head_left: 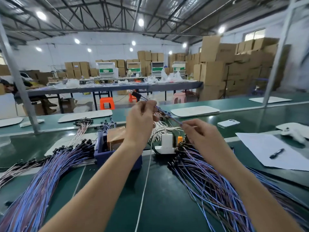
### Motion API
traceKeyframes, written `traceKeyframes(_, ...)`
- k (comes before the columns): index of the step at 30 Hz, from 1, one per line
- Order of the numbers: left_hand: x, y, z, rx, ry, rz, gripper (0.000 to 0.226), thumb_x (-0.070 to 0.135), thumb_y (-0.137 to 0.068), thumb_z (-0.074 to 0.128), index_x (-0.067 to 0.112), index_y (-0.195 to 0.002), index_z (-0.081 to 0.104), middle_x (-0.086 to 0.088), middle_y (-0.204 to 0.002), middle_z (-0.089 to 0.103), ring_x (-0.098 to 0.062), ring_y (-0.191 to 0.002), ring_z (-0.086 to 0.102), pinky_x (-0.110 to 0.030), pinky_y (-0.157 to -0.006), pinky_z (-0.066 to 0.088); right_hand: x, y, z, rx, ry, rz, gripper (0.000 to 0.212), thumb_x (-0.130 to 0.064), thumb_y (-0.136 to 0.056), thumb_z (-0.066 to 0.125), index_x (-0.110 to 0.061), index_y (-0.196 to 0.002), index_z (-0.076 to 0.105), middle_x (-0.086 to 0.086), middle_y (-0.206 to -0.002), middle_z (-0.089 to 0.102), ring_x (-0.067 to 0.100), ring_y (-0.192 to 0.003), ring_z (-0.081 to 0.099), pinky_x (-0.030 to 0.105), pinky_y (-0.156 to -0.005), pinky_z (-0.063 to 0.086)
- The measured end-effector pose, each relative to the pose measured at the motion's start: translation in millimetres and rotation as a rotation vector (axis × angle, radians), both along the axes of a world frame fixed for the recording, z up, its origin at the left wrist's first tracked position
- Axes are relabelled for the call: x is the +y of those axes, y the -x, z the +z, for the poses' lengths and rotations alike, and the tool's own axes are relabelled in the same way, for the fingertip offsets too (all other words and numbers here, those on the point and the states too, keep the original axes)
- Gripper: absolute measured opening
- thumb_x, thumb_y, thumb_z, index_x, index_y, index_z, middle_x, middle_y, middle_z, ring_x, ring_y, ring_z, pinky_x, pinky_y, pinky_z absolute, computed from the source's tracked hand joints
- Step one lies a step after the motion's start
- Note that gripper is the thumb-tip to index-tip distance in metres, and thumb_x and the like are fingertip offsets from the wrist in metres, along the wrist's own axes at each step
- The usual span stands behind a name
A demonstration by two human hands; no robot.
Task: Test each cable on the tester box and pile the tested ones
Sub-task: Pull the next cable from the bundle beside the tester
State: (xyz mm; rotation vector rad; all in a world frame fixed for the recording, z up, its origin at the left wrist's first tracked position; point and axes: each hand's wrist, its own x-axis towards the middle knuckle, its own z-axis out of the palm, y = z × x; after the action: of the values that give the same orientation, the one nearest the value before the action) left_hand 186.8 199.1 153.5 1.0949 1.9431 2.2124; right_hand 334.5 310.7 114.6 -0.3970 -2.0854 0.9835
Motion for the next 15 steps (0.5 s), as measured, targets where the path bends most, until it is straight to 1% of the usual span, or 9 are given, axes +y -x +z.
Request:
traceKeyframes(2, 25.0, 3.5, -9.7, -0.124, 0.019, -0.007, 0.025, 0.028, -0.106, 0.049, 0.019, -0.090, 0.065, 0.004, -0.078, 0.065, -0.012, -0.066, 0.060, -0.033, -0.065, 0.051, 17.7, -18.9, -6.6, -0.129, -0.101, -0.154, 0.016, -0.045, -0.098, 0.057, -0.034, -0.089, 0.063, -0.022, -0.068, 0.067, -0.002, -0.056, 0.057, 0.011, -0.049, 0.039)
traceKeyframes(4, 53.8, 3.0, -18.1, -0.201, 0.098, -0.058, 0.026, 0.024, -0.106, 0.050, 0.016, -0.085, 0.065, 0.000, -0.079, 0.064, -0.016, -0.069, 0.057, -0.035, -0.067, 0.048, 30.9, -34.1, -14.9, -0.238, -0.194, -0.298, 0.020, -0.047, -0.098, 0.056, -0.033, -0.084, 0.058, -0.013, -0.065, 0.066, 0.001, -0.058, 0.060, 0.014, -0.050, 0.040)
traceKeyframes(5, 70.1, 1.4, -21.4, -0.212, 0.173, -0.103, 0.026, 0.022, -0.105, 0.051, 0.013, -0.086, 0.066, -0.002, -0.079, 0.064, -0.016, -0.068, 0.057, -0.034, -0.066, 0.048, 37.1, -40.8, -18.9, -0.308, -0.230, -0.366, 0.020, -0.046, -0.098, 0.056, -0.032, -0.084, 0.057, -0.011, -0.067, 0.066, 0.003, -0.060, 0.060, 0.018, -0.054, 0.046)
traceKeyframes(6, 85.1, -1.0, -25.2, -0.219, 0.265, -0.152, 0.024, 0.019, -0.105, 0.051, 0.009, -0.090, 0.067, -0.004, -0.081, 0.064, -0.016, -0.068, 0.057, -0.031, -0.064, 0.050, 42.6, -46.1, -22.7, -0.395, -0.246, -0.428, 0.019, -0.044, -0.100, 0.054, -0.031, -0.087, 0.056, -0.010, -0.074, 0.067, 0.007, -0.067, 0.062, 0.027, -0.063, 0.052)
traceKeyframes(8, 107.3, -7.8, -33.7, -0.260, 0.467, -0.277, 0.020, 0.014, -0.104, 0.052, -0.001, -0.101, 0.064, -0.008, -0.086, 0.064, -0.015, -0.068, 0.060, -0.024, -0.058, 0.054, 49.3, -55.2, -29.8, -0.617, -0.246, -0.525, 0.017, -0.044, -0.102, 0.048, -0.030, -0.106, 0.058, -0.003, -0.102, 0.069, 0.019, -0.093, 0.064, 0.038, -0.084, 0.053)
traceKeyframes(10, 115.5, -13.4, -44.8, -0.298, 0.640, -0.393, 0.015, 0.010, -0.105, 0.049, -0.003, -0.106, 0.055, -0.008, -0.084, 0.059, -0.015, -0.065, 0.056, -0.020, -0.051, 0.051, 52.7, -60.4, -39.7, -0.768, -0.308, -0.602, 0.039, -0.048, -0.103, 0.042, -0.027, -0.136, 0.048, 0.000, -0.131, 0.057, 0.022, -0.118, 0.053, 0.038, -0.100, 0.046)
traceKeyframes(12, 113.3, -10.6, -57.5, -0.226, 0.756, -0.416, 0.018, 0.012, -0.105, 0.047, -0.003, -0.114, 0.054, -0.011, -0.093, 0.063, -0.016, -0.071, 0.059, -0.022, -0.056, 0.055, 48.6, -59.8, -47.4, -0.693, -0.336, -0.651, 0.049, -0.048, -0.104, 0.039, -0.026, -0.147, 0.039, -0.001, -0.141, 0.049, 0.020, -0.128, 0.045, 0.037, -0.106, 0.041)
traceKeyframes(14, 101.7, -0.9, -69.1, -0.120, 0.819, -0.431, 0.024, 0.020, -0.105, 0.049, 0.001, -0.116, 0.059, -0.012, -0.111, 0.069, -0.017, -0.083, 0.066, -0.025, -0.068, 0.061, 38.2, -49.2, -51.6, -0.513, -0.344, -0.613, 0.046, -0.044, -0.103, 0.040, -0.027, -0.146, 0.042, -0.003, -0.139, 0.052, 0.016, -0.125, 0.047, 0.034, -0.103, 0.040)
traceKeyframes(15, 92.2, 4.4, -72.6, -0.102, 0.830, -0.480, 0.024, 0.023, -0.105, 0.050, 0.004, -0.116, 0.060, -0.012, -0.114, 0.069, -0.016, -0.086, 0.068, -0.026, -0.071, 0.062, 32.0, -41.0, -53.5, -0.442, -0.353, -0.571, 0.043, -0.041, -0.103, 0.042, -0.027, -0.144, 0.045, -0.004, -0.136, 0.055, 0.015, -0.122, 0.049, 0.033, -0.102, 0.041)
